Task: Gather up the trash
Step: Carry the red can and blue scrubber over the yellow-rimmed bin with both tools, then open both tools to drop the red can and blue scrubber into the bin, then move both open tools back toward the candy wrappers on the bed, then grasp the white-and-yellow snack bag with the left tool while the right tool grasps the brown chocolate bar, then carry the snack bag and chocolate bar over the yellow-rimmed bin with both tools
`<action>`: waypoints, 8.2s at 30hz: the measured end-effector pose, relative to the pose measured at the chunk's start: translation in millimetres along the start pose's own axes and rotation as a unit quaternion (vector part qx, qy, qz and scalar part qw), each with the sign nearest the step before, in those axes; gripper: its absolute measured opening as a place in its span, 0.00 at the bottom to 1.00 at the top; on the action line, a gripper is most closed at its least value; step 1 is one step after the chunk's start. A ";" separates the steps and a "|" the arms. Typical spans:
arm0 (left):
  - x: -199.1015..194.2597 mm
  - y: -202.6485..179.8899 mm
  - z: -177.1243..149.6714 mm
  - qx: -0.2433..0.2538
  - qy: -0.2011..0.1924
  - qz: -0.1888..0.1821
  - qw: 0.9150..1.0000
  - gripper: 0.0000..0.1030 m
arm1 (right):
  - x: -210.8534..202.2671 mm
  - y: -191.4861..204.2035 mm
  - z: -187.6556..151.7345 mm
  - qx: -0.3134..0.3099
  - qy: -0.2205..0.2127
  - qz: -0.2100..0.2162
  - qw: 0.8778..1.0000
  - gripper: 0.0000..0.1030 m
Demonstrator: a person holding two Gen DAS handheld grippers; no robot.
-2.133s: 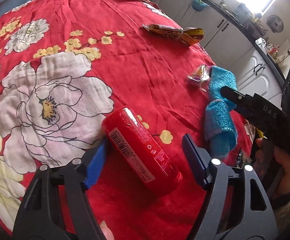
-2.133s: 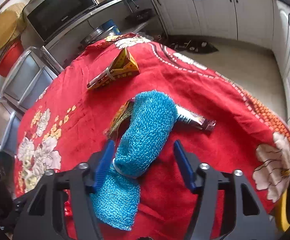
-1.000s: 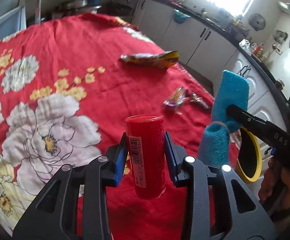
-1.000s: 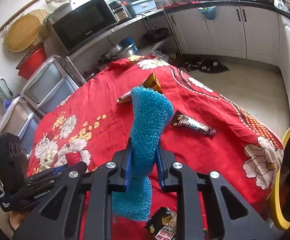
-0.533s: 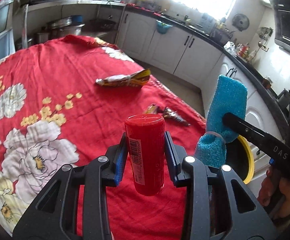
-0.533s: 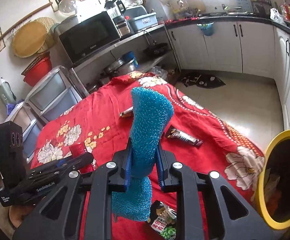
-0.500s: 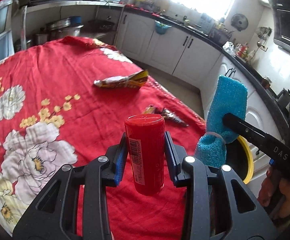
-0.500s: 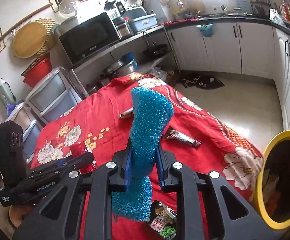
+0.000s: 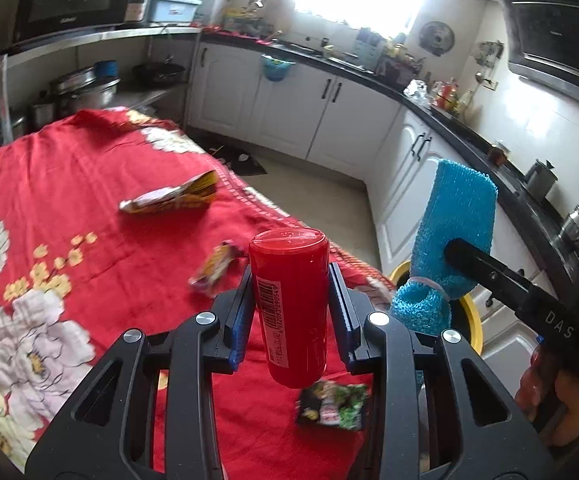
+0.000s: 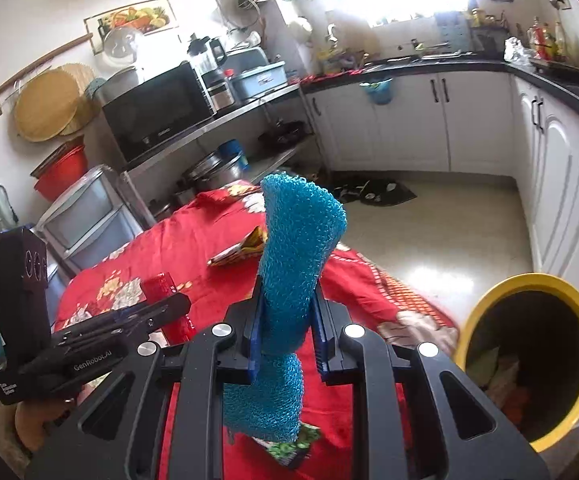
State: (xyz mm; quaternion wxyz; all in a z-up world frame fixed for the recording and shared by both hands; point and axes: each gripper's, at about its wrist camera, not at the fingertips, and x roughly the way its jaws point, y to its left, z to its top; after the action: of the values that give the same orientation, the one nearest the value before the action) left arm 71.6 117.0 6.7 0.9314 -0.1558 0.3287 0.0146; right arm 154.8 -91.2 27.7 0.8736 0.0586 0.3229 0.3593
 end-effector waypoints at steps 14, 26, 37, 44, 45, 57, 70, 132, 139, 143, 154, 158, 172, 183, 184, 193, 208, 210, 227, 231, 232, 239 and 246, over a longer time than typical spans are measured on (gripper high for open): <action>17.7 -50.3 13.8 0.038 -0.008 -0.036 0.999 0.27 | -37.0 -41.1 -6.3 0.030 -0.033 -0.049 0.998 0.19; 31.5 -92.2 19.0 0.064 -0.010 -0.073 0.995 0.27 | -69.7 -75.2 -11.8 0.056 -0.058 -0.091 0.993 0.19; 46.1 -132.0 19.7 0.091 -0.008 -0.102 0.991 0.27 | -93.6 -105.1 -17.9 0.073 -0.080 -0.139 0.984 0.19; 59.1 -153.9 19.1 0.104 -0.003 -0.117 0.988 0.27 | -108.0 -127.9 -24.4 0.078 -0.091 -0.185 0.975 0.19; 60.7 -155.8 18.9 0.105 -0.002 -0.119 0.987 0.27 | -109.6 -131.4 -25.3 0.079 -0.092 -0.191 0.974 0.19; 90.3 -188.3 17.0 0.120 0.015 -0.144 0.982 0.27 | -116.8 -158.9 -39.6 0.092 -0.097 -0.240 0.962 0.19; 123.2 -213.1 7.3 0.135 0.036 -0.149 0.979 0.27 | -102.6 -183.6 -55.7 0.103 -0.078 -0.272 0.954 0.20; 100.8 -155.4 15.5 0.093 0.023 -0.082 0.992 0.90 | -102.8 -158.0 -58.3 0.095 -0.095 -0.261 0.956 0.77; 86.9 -133.0 20.3 0.086 0.006 -0.058 0.995 0.90 | -97.3 -136.0 -51.1 0.075 -0.094 -0.240 0.963 0.77; 80.2 -119.9 21.9 0.080 -0.001 -0.048 0.996 0.90 | -90.1 -121.2 -47.2 0.062 -0.090 -0.224 0.968 0.77; 63.1 -82.6 26.2 0.073 -0.021 -0.010 0.997 0.90 | -65.1 -83.1 -40.3 0.025 -0.074 -0.190 0.979 0.77; 57.8 -67.2 27.1 0.068 -0.027 0.004 0.997 0.90 | -53.6 -68.4 -35.8 0.009 -0.066 -0.174 0.983 0.77; 40.5 -11.0 32.1 0.045 -0.042 0.045 0.997 0.90 | -7.3 -13.6 -27.7 -0.052 -0.031 -0.126 0.990 0.77; 39.7 40.5 34.5 0.047 -0.041 0.096 0.993 0.90 | 50.5 19.9 -23.0 -0.116 0.026 -0.088 0.989 0.77; 41.1 45.4 35.2 0.048 -0.039 0.100 0.993 0.90 | 57.4 21.7 -22.8 -0.122 0.034 -0.086 0.988 0.77; 57.9 82.8 41.2 0.057 -0.018 0.138 0.989 0.90 | 130.1 29.2 -26.6 -0.173 0.111 -0.059 0.977 0.61; 136.0 117.7 69.6 0.122 0.067 0.169 0.976 0.90 | 220.9 10.6 -31.6 -0.195 0.216 -0.050 0.955 0.38; 149.9 120.0 72.7 0.133 0.082 0.173 0.972 0.90 | 221.9 8.9 -32.8 -0.187 0.218 -0.040 0.957 0.30; 207.3 111.1 69.9 0.211 0.165 0.130 0.955 0.54 | 157.6 2.1 -52.3 -0.142 0.197 -0.014 0.970 0.06; 201.6 117.5 68.5 0.181 0.167 0.115 0.962 0.40 | 140.9 1.6 -54.5 -0.126 0.183 -0.013 0.975 0.06; 199.5 117.7 66.3 0.180 0.166 0.115 0.963 0.35 | 137.5 2.2 -54.6 -0.123 0.179 -0.013 0.976 0.06; 175.9 117.0 51.0 0.158 0.156 0.110 0.969 0.26 | 117.9 4.2 -52.9 -0.115 0.160 -0.013 0.980 0.06; 146.8 119.5 32.3 0.121 0.137 0.111 0.977 0.25 | 104.5 9.4 -53.2 -0.116 0.149 -0.009 0.982 0.06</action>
State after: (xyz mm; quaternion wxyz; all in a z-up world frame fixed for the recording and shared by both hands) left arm 190.7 229.4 -93.7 0.8819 -0.0047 0.4680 0.0562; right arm 172.7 -21.7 -65.5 0.8195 -0.1001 0.4066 0.3912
